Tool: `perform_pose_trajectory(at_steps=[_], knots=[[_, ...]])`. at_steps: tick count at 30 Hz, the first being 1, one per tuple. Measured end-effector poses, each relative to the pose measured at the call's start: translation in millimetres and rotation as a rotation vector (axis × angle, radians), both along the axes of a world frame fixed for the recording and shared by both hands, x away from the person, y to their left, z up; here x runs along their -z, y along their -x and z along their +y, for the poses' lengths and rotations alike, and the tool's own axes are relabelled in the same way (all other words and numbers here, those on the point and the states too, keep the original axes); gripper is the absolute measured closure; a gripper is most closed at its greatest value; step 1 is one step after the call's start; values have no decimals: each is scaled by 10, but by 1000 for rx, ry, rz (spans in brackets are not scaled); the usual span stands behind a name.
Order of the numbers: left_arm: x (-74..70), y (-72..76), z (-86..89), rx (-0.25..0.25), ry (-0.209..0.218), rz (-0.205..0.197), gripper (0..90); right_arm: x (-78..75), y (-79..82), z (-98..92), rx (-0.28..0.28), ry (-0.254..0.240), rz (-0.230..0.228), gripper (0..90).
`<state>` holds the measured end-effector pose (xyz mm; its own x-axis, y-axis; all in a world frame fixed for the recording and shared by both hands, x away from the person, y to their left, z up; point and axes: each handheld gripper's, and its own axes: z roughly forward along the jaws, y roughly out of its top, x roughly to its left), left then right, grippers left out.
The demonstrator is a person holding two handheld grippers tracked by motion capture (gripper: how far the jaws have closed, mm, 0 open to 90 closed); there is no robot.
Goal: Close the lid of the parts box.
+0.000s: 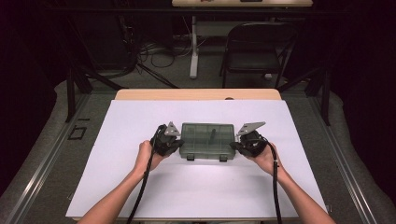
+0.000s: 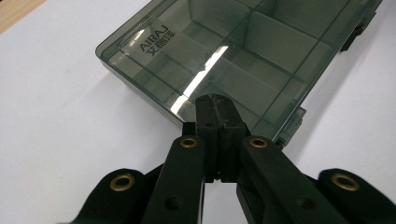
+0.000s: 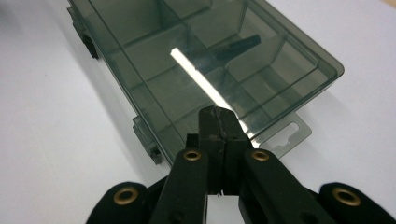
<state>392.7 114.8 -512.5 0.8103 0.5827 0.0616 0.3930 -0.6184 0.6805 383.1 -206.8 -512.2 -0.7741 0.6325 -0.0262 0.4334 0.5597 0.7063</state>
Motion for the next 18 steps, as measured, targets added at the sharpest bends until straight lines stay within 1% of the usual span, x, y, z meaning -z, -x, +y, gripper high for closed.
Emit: perform_pose_trajectory(at_steps=[2, 3, 4, 5, 6, 7, 8, 9, 11, 12, 14, 15, 16, 18], knots=[[-2, 10, 7, -6, -7, -6, 899, 12, 17, -5, 5, -6, -11, 900], [-5, 15, 5, -6, -12, -8, 899, 9, 25, 7, 5, 4, -20, 900], [-13, 22, 5, -4, -25, -12, 898, 4, 30, 15, 4, 12, -24, 900], [-20, 26, 13, -8, -21, -8, 854, 3, 35, 14, -6, 6, -19, 900], [-36, 34, 36, -10, -20, 10, 761, 2, 40, 6, -14, -5, -10, 823], [-46, 49, 49, -14, -21, 17, 681, -2, 60, -8, -20, -17, 5, 775], [-64, 83, 70, -23, -28, 22, 608, -6, 79, -19, -22, -18, 8, 730], [-75, 106, 81, -33, -34, 26, 523, -13, 116, -41, -24, -22, 21, 641], [-107, 182, 125, -48, -53, 43, 389, -22, 170, -72, -12, -19, 40, 495], [-118, 220, 147, -50, -60, 52, 329, -29, 215, -104, -11, -23, 53, 407], [-140, 305, 193, -55, -77, 57, 245, -49, 286, -153, 0, -14, 75, 293], [-151, 346, 218, -59, -81, 58, 186, -54, 338, -184, 3, -9, 77, 210], [-158, 387, 243, -60, -83, 64, 165, -59, 378, -209, 8, -2, 84, 157], [-166, 462, 284, -63, -87, 64, 143, -68, 451, -251, 17, 4, 93, 112]])
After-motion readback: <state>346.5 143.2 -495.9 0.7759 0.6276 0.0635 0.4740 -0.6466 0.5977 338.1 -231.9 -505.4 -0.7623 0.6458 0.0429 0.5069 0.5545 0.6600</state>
